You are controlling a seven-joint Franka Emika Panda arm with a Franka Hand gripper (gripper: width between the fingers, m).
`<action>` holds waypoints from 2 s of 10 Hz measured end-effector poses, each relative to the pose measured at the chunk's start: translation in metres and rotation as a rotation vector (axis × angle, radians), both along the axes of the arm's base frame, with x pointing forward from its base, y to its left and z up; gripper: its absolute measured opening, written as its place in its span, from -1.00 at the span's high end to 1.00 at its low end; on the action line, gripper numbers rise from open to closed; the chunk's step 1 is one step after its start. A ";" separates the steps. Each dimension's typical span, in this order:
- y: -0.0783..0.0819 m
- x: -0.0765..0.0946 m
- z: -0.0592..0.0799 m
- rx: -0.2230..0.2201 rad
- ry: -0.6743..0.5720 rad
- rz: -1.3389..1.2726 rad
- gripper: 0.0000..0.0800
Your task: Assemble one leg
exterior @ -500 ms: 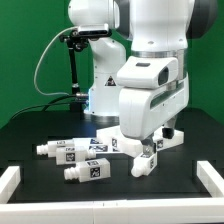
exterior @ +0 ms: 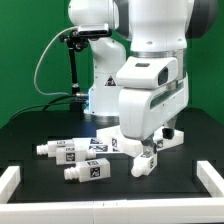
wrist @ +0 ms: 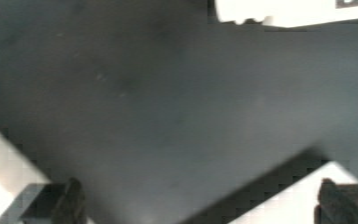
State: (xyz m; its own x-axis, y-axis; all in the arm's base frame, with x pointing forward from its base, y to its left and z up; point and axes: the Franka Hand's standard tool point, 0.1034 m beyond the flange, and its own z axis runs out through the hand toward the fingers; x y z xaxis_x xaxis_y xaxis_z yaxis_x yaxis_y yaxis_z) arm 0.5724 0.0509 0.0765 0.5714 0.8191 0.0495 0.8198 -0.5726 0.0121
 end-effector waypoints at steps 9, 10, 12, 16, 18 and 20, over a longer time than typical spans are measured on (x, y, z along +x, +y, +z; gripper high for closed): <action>-0.014 -0.037 -0.005 0.067 0.095 -0.766 -0.62; -0.012 -0.044 -0.008 0.071 0.106 -0.852 -0.62; -0.019 -0.036 -0.011 0.116 0.049 -0.922 -0.62; -0.019 -0.053 -0.026 0.136 0.104 -1.277 -0.62; -0.012 -0.069 -0.043 0.120 0.127 -1.367 -0.62; -0.007 -0.075 -0.064 0.122 0.109 -1.368 -0.62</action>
Offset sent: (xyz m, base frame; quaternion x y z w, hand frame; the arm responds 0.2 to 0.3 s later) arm 0.0091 0.0071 -0.0040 0.1334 0.0640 0.0635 0.9870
